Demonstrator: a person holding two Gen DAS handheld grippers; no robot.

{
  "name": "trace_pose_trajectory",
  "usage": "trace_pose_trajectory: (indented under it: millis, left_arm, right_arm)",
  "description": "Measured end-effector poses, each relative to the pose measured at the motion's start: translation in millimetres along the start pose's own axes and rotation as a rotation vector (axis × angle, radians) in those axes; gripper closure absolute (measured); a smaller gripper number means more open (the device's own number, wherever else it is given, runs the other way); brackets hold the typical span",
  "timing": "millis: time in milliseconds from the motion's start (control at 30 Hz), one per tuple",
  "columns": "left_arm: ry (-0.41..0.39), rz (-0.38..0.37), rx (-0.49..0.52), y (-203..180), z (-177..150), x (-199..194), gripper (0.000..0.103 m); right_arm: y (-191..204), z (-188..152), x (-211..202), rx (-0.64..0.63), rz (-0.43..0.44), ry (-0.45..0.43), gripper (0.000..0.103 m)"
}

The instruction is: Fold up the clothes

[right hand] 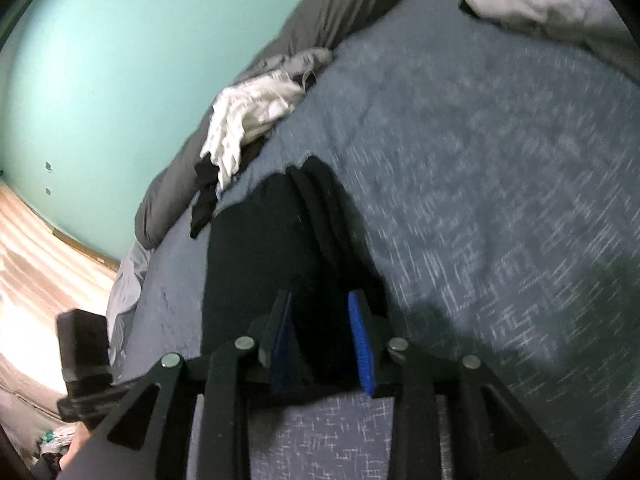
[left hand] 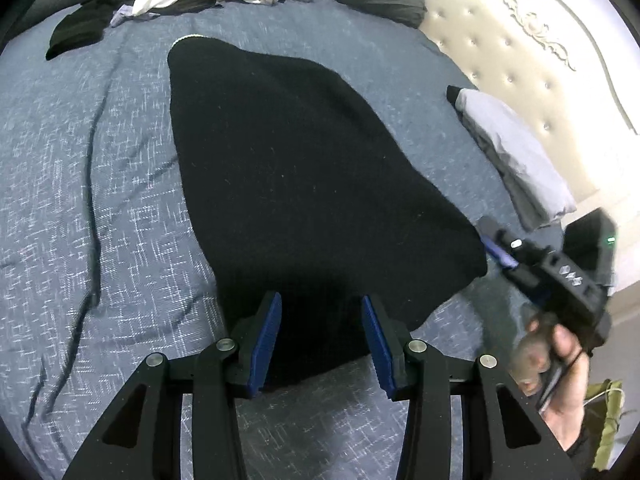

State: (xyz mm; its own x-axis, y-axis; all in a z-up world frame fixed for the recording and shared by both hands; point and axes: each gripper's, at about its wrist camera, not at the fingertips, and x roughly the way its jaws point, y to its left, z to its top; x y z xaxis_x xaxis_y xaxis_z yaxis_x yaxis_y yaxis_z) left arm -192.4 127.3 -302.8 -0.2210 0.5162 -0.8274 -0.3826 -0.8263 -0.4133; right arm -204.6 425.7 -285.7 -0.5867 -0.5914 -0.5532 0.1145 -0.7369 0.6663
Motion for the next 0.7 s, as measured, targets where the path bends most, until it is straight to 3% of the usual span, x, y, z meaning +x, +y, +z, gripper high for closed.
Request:
trace_pose_trajectory:
  millis: [200,333,433,633,700]
  left_arm:
    - [0.000,0.010,0.018,-1.0,-1.3,7.1,0.058]
    - [-0.004,0.004,0.017,1.3,-3.0,7.7,0.058]
    - [-0.014,-0.006,0.018,6.0,-2.8,2.6,0.058]
    - [-0.035,-0.026,0.018,15.4,-2.6,-7.5,0.058]
    - [-0.041,-0.032,0.019,18.5,-2.5,-10.9,0.058]
  right_arm:
    - [9.2,-3.0,13.7,-0.056,0.033,0.039,0.077]
    - [-0.3,-8.9,31.8,-0.049,-0.066,0.112,0.086]
    - [-5.8,-8.2,30.5,-0.001,-0.065,0.120,0.086]
    - [22.4,32.2,15.8,-0.077,-0.011,0.084,0.085]
    - [26.8,49.0,24.8,-0.096,-0.009,0.095,0.078]
